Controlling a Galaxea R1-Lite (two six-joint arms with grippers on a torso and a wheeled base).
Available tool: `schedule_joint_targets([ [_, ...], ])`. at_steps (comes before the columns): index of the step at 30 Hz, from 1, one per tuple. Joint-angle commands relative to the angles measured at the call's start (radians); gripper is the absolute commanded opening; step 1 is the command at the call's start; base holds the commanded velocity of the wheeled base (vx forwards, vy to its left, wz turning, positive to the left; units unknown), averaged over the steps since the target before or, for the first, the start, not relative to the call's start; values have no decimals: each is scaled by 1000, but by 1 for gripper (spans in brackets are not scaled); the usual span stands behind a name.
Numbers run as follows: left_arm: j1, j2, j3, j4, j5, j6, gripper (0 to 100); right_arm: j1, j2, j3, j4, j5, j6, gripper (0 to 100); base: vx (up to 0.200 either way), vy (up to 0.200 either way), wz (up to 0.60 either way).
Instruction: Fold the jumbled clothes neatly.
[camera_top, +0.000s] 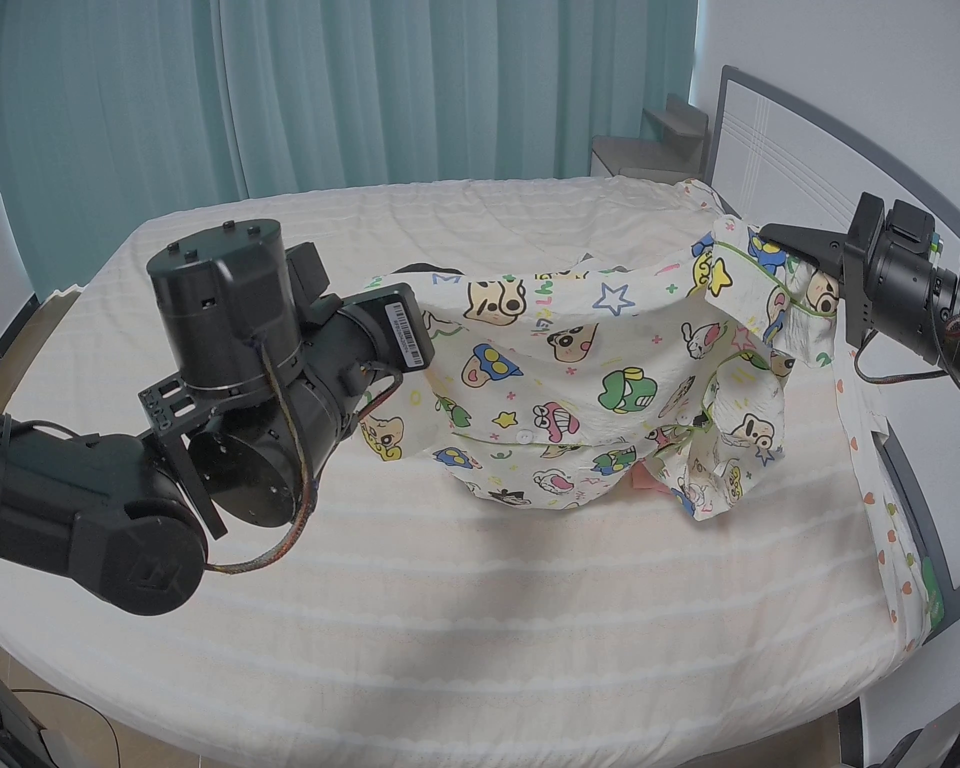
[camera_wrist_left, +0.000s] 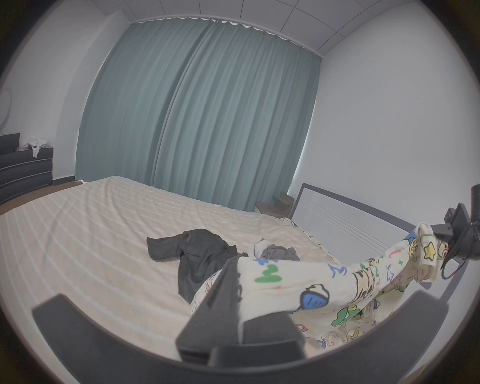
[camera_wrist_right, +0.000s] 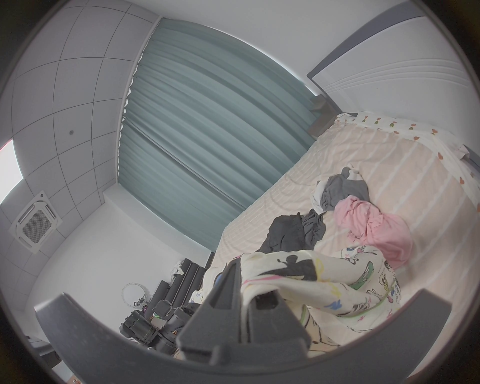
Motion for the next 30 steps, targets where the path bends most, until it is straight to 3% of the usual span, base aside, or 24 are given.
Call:
schedule_joint_targets([
  [1,4,1,-3,-1,0,-1,0,14,1,1,-1,1,0,0,0,200,0],
  [30,92,-118,72,-1,0,-7,0,209,4,-33,11,-12,2,0,0,200,0],
])
